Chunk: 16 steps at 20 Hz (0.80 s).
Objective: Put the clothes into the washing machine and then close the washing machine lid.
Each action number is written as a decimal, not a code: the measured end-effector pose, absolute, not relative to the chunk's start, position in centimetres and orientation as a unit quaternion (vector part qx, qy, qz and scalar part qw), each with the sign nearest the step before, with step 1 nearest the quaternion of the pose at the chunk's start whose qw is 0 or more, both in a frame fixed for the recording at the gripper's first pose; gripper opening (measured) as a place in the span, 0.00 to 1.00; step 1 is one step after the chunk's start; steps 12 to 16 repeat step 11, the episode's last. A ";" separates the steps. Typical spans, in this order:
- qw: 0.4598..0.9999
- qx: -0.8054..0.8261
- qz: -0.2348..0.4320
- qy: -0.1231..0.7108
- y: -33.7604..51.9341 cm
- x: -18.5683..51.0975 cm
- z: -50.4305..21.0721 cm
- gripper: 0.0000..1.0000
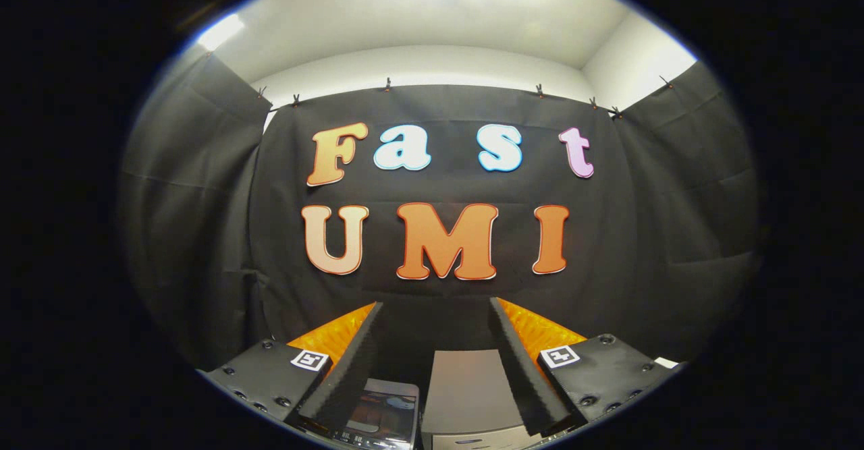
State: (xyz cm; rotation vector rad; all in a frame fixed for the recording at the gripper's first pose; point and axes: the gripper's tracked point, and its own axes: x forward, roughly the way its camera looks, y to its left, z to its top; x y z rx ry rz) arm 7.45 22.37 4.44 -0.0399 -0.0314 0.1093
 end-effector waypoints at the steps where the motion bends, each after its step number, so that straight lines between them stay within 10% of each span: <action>1: 0.998 -0.021 0.049 -0.019 21.5 6.9 4.8 0.98; 16: 1.000 -0.015 -0.017 -0.012 11.8 4.3 4.2 0.98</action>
